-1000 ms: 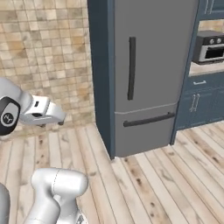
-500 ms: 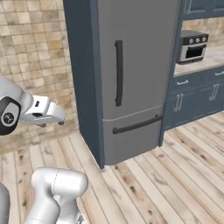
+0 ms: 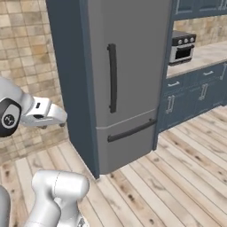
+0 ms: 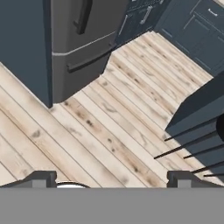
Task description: Move the hot dog bun to the plate on the dining table and place the condiment next to that plate. Then navigate to the fridge and take the sausage and place it on the plate as well.
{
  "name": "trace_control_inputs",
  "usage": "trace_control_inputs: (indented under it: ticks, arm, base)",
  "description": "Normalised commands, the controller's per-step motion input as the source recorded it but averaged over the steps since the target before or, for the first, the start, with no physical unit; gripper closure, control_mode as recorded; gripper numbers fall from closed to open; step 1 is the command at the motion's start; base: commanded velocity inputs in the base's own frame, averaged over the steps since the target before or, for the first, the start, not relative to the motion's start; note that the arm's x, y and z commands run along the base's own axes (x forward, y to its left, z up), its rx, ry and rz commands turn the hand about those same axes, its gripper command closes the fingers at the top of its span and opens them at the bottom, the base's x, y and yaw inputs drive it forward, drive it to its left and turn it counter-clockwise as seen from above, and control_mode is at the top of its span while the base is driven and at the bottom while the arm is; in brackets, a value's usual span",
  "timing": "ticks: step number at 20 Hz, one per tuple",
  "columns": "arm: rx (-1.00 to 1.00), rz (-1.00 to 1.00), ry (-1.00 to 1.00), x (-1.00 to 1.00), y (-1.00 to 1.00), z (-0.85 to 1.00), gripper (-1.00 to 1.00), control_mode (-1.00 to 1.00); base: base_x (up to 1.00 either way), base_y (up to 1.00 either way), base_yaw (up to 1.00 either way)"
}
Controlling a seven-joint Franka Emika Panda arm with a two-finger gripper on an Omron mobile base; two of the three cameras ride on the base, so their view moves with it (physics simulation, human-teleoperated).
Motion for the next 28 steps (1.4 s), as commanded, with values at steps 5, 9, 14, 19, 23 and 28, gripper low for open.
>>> trace_control_inputs:
  ticks: [5, 9, 14, 19, 23, 28]
  arm:
    - [0.0, 0.0, 0.0, 0.0, 0.0, 0.0, -1.0, 1.0]
    - [0.0, 0.0, 0.0, 0.0, 0.0, 0.0, -1.0, 1.0]
    - [0.0, 0.0, 0.0, 0.0, 0.0, 0.0, -1.0, 1.0]
    - [0.0, 0.0, 0.0, 0.0, 0.0, 0.0, -1.0, 1.0]
    - [0.0, 0.0, 0.0, 0.0, 0.0, 0.0, -1.0, 1.0]
    - [0.0, 0.0, 0.0, 0.0, 0.0, 0.0, -1.0, 1.0]
  base:
    - [0.51, 0.18, -0.25]
    - [0.56, 0.29, -0.25]
    - [0.59, 0.31, -0.24]
    - [0.59, 0.17, -0.19]
    - [0.52, 0.01, -0.13]
    - [0.52, 0.0, -0.1]
